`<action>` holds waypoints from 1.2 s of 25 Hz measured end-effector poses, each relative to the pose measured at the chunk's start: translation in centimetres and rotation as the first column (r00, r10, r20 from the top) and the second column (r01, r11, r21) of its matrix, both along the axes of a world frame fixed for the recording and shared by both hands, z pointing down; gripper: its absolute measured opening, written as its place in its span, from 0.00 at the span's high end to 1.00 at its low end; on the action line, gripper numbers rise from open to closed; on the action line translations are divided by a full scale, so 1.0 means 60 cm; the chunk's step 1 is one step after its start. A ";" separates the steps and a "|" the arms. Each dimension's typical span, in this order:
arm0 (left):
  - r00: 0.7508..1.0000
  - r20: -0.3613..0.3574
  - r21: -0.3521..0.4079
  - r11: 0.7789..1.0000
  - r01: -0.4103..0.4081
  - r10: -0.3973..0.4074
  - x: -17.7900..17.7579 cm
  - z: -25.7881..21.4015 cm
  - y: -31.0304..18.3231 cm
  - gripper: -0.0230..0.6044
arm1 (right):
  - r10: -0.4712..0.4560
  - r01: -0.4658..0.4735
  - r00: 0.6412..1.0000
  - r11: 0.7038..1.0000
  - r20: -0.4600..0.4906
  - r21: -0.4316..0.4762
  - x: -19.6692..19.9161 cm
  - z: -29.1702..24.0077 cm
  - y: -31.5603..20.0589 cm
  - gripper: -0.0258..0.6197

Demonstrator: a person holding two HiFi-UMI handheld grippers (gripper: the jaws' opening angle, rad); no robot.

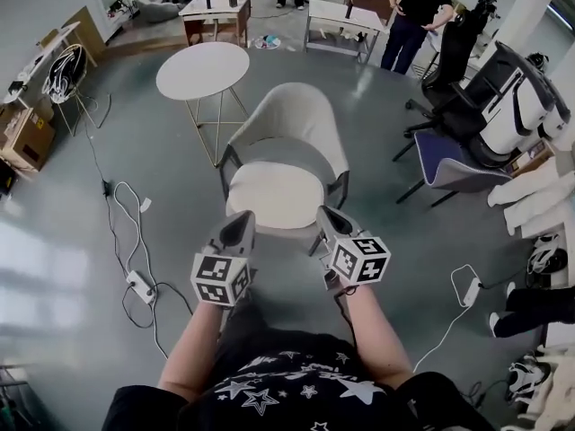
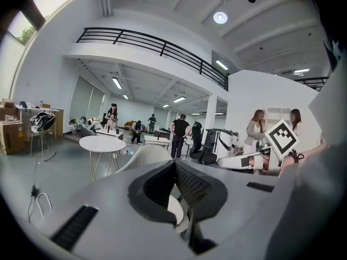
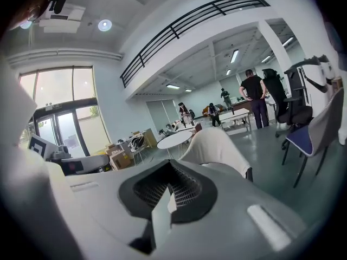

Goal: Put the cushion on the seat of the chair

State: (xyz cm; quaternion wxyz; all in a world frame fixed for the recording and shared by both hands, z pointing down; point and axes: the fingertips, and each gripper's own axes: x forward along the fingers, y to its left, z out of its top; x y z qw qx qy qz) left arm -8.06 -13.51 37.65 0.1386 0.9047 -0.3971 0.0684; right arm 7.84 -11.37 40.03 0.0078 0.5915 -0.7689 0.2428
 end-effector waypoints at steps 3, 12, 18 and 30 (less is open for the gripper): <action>1.000 -0.001 0.012 1.000 0.025 -0.025 0.020 -0.006 0.040 0.95 | -0.039 0.039 0.999 0.999 -0.006 0.010 0.016 -0.002 0.037 0.96; 0.996 -0.002 0.049 0.994 0.095 -0.095 0.071 -0.018 0.160 0.95 | -0.145 0.147 0.989 0.988 -0.035 0.046 0.058 -0.013 0.150 0.96; 0.991 0.008 0.073 0.989 0.129 -0.130 0.096 -0.037 0.232 0.95 | -0.187 0.188 0.982 0.981 -0.026 0.050 0.074 -0.014 0.221 0.96; 0.982 0.017 0.111 0.977 0.184 -0.187 0.102 -0.044 0.337 0.95 | -0.275 0.277 0.961 0.958 -0.031 0.080 0.061 -0.025 0.308 0.96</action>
